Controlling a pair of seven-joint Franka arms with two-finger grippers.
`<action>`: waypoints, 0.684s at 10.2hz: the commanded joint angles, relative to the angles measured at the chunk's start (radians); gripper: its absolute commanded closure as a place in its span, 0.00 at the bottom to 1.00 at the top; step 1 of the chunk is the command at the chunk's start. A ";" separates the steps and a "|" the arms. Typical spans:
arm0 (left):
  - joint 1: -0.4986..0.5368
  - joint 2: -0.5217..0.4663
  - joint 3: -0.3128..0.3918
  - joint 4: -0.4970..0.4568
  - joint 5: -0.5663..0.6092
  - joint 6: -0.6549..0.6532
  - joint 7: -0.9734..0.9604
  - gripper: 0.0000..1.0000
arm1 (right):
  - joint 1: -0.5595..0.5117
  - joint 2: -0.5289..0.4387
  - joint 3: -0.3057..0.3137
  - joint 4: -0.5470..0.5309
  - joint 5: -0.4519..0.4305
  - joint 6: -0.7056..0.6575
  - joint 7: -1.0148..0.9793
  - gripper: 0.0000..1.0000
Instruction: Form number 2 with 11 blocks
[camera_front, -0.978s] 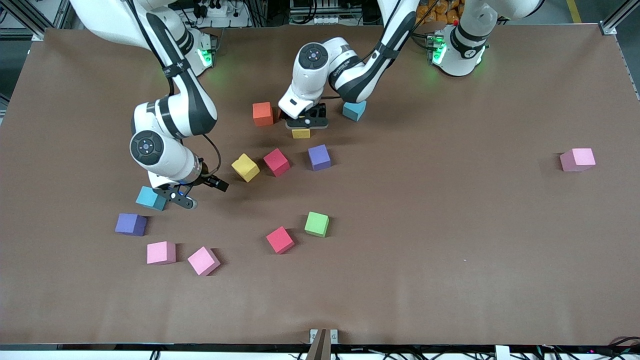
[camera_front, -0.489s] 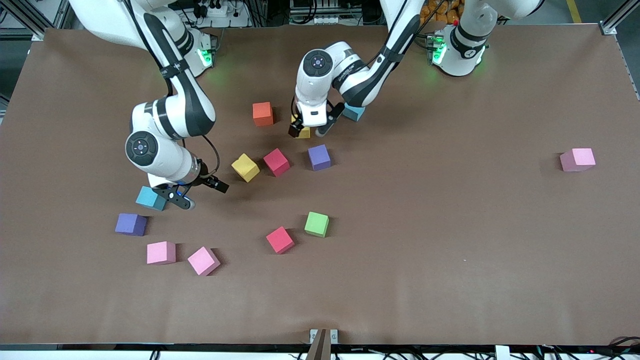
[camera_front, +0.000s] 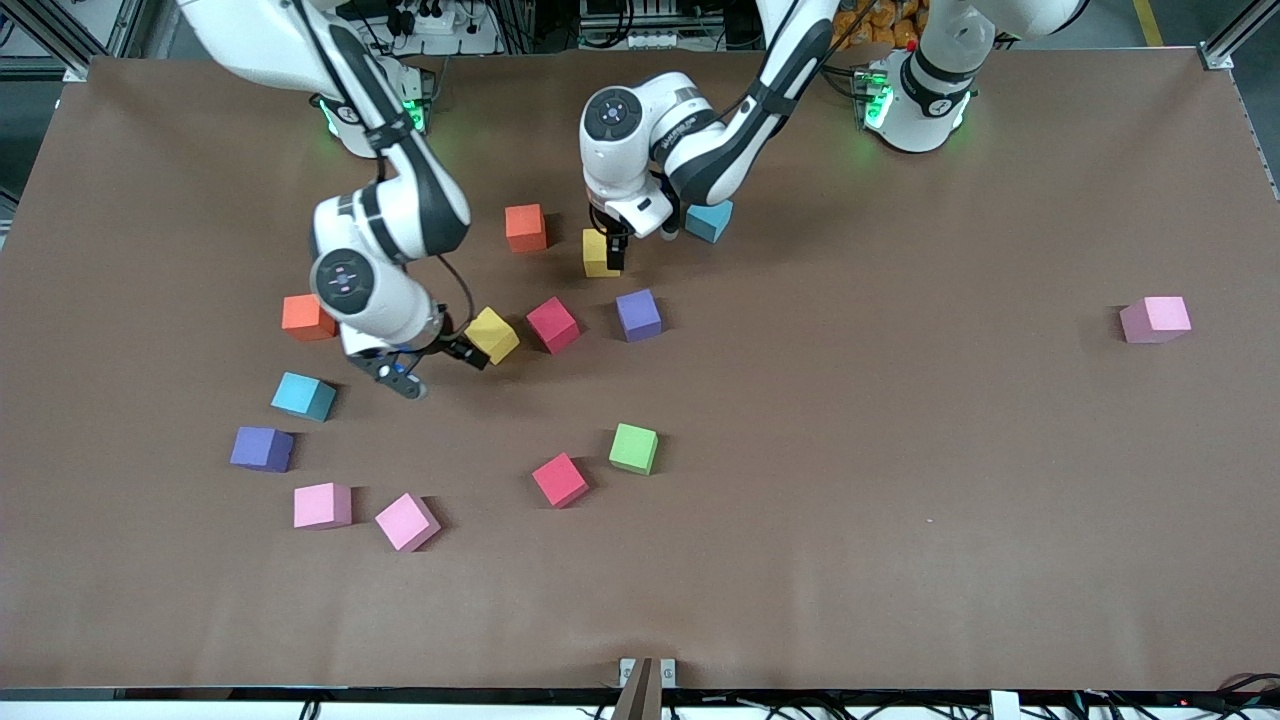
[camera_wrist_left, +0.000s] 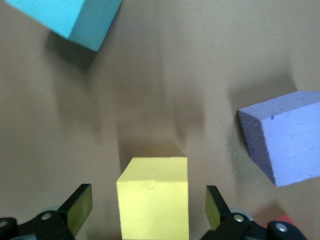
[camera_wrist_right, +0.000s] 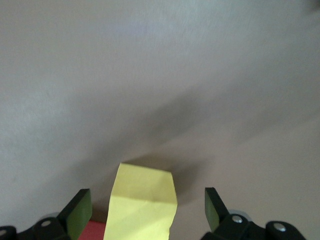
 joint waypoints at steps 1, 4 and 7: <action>-0.012 0.044 -0.003 0.062 0.011 -0.003 -0.082 0.00 | 0.024 -0.014 -0.004 -0.068 0.012 0.083 0.020 0.00; -0.030 0.084 -0.003 0.064 0.016 0.054 -0.124 0.00 | 0.028 0.003 -0.004 -0.082 0.012 0.122 0.051 0.00; -0.034 0.099 -0.003 0.067 0.021 0.079 -0.124 0.00 | 0.063 0.006 -0.003 -0.081 0.014 0.125 0.108 0.00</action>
